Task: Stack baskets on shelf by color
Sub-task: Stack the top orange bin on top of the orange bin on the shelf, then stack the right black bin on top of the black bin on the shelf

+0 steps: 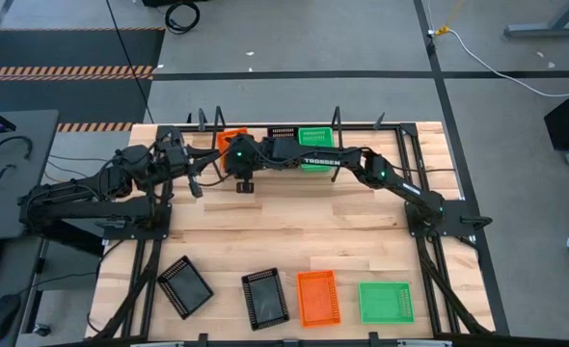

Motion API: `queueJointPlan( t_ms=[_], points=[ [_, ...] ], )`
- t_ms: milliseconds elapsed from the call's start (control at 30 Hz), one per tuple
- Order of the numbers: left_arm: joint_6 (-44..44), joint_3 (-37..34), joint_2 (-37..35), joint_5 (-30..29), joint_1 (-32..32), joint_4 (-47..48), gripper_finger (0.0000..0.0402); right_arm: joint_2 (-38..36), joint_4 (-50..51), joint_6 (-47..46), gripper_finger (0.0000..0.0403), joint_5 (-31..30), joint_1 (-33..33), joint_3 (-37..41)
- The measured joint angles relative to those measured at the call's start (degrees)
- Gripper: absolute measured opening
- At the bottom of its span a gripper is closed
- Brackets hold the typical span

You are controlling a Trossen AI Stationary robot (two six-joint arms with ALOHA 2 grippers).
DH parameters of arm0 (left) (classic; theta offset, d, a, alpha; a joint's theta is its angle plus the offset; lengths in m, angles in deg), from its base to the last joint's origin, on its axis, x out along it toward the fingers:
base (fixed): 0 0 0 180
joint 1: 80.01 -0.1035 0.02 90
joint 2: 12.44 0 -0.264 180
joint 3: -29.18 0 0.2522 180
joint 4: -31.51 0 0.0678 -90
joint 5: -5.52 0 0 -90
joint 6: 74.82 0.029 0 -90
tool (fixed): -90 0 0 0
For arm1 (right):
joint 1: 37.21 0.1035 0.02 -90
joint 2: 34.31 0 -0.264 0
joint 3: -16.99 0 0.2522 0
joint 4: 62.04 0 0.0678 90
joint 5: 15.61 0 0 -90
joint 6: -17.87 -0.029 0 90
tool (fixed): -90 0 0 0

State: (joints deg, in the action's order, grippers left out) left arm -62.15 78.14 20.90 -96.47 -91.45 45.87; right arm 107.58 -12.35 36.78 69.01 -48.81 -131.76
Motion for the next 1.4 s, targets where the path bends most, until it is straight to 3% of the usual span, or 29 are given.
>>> queueJointPlan(
  t_ms=[233,433,700,1067,1267,1400],
  points=[
    [0.0,0.0,0.0,0.0,0.0,0.2,0.0026,0.0,-0.8,-6.2,0.0132,-1.1,-0.6,0.0],
    [0.0,0.0,0.0,0.0,0.0,0.2,0.0031,-0.5,1.1,-4.1,0.0131,-9.7,-0.9,0.0],
    [0.0,0.0,0.0,0.0,0.0,0.1,0.0031,-1.4,8.1,-8.8,0.013,-6.6,-4.3,0.0],
    [0.0,0.0,0.0,0.1,0.0,0.1,0.0027,-1.4,11.1,-10.1,0.013,-8.4,-1.1,0.1],
    [-0.3,0.0,0.0,0.0,0.0,0.2,0.0034,-2.8,10.5,-7.4,0.013,-17.8,0.8,0.1],
    [-0.3,0.0,0.0,0.0,0.0,-0.2,0.003,-7.0,11.3,-6.7,0.013,-19.7,1.4,0.1]
  ],
)
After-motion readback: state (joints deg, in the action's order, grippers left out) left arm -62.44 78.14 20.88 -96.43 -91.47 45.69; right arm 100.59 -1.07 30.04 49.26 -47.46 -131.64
